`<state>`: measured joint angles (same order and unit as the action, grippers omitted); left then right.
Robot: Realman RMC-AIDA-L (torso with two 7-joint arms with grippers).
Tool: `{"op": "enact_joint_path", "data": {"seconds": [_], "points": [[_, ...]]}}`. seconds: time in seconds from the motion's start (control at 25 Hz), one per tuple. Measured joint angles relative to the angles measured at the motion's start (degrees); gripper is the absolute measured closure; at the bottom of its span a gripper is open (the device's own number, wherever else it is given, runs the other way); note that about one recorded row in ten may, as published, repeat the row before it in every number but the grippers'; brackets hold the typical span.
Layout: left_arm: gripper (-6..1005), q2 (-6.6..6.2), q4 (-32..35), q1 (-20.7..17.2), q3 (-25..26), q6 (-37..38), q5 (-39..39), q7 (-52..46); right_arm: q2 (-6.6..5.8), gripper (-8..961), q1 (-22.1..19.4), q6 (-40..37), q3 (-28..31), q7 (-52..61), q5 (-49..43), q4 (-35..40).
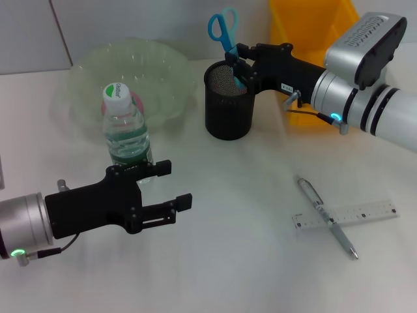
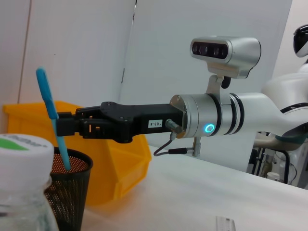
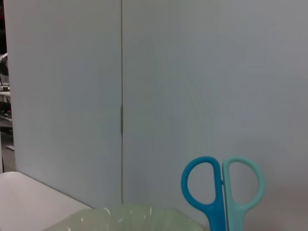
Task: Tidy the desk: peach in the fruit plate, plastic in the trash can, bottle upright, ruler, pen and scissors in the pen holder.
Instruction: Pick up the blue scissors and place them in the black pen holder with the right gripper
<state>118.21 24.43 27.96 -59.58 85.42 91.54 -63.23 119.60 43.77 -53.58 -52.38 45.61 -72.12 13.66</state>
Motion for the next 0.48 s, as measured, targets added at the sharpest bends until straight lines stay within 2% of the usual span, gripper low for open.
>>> {"op": "enact_joint_path", "data": {"seconds": [0.24,0.48], "points": [[207,0.0,0.0,-0.3,0.0,0.1,0.0,0.0,0.0,702,-0.2,0.5,0.0,0.2,-0.1,-0.2],[207,0.0,0.1,-0.7,0.0,0.5,0.0,0.0,0.0,584,-0.6,0.4,0.1,0.7,0.1,-0.2]]}}
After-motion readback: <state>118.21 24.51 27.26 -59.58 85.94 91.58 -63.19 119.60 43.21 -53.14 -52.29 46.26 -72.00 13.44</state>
